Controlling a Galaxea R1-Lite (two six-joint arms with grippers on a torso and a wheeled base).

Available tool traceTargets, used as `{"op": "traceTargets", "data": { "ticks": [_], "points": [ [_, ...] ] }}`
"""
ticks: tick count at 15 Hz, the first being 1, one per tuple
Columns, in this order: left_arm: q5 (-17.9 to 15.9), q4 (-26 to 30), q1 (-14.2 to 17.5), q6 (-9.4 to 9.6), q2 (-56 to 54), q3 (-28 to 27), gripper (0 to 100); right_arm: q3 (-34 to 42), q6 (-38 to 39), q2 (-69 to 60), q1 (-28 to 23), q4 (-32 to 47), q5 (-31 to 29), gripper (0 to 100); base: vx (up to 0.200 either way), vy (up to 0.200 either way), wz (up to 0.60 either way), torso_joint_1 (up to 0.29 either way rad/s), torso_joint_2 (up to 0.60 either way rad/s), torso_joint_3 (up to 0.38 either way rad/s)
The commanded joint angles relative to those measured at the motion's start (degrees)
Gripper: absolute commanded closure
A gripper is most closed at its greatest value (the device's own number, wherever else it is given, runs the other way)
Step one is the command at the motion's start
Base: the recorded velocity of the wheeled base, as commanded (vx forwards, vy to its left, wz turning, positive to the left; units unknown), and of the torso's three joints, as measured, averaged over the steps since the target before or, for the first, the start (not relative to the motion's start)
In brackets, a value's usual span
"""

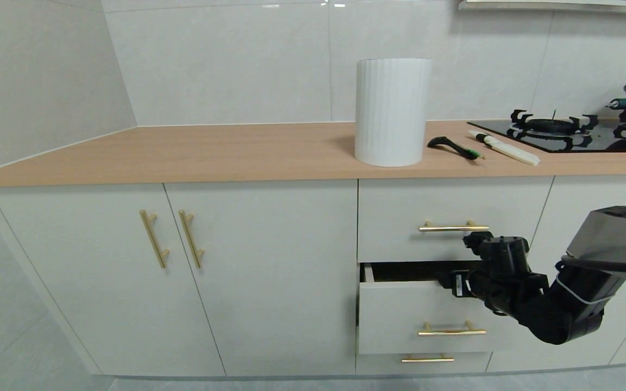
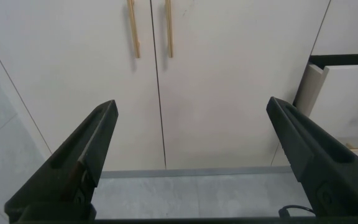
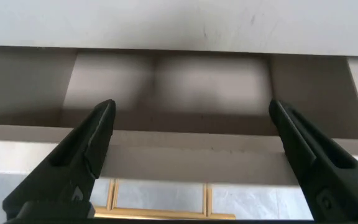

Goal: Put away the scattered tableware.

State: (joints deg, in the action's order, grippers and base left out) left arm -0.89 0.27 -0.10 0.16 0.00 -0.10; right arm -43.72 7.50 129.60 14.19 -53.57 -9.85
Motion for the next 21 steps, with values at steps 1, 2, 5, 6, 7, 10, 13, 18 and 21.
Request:
{"op": "traceTargets", "data": {
  "ticks": [1,2,5,6,7,10,13,18,21],
  "points": [
    [0.0,0.0,0.0,0.02,0.0,0.0,0,0.3,0.1,-0.8,0.0,1.4,0.1,0,0.000,0.000,0.00,0.000,0.00,0.000],
    [0.0,0.0,0.0,0.02,0.0,0.0,0,0.5,0.1,-1.9,0.0,2.6,0.2,0,0.000,0.000,0.00,0.000,0.00,0.000],
    [0.0,0.0,0.0,0.02,0.0,0.0,0,1.3,-0.1,-5.9,0.0,8.3,0.6,0,0.000,0.000,0.00,0.000,0.00,0.000],
    [0.0,0.0,0.0,0.02,0.0,0.0,0,1.3,-0.1,-7.3,0.0,10.7,0.8,0,0.000,0.000,0.00,0.000,0.00,0.000],
    [0.0,0.0,0.0,0.02,0.0,0.0,0,1.3,-0.1,-9.3,0.0,13.8,1.1,0,0.000,0.000,0.00,0.000,0.00,0.000],
    [0.0,0.0,0.0,0.02,0.0,0.0,0,1.1,-0.6,-16.3,0.7,25.6,3.3,0,0.000,0.000,0.00,0.000,0.00,0.000],
    [0.0,0.0,0.0,0.02,0.0,0.0,0,0.6,-0.8,-21.6,2.5,36.5,6.9,0,0.000,0.000,0.00,0.000,0.00,0.000],
    [0.0,0.0,0.0,0.02,0.0,0.0,0,0.6,-3.2,-20.9,3.8,42.2,6.9,0,0.000,0.000,0.00,0.000,0.00,0.000],
    [0.0,0.0,0.0,0.02,0.0,0.0,0,0.5,-4.0,-20.9,4.8,46.3,6.9,0,0.000,0.000,0.00,0.000,0.00,0.000]
  ]
}}
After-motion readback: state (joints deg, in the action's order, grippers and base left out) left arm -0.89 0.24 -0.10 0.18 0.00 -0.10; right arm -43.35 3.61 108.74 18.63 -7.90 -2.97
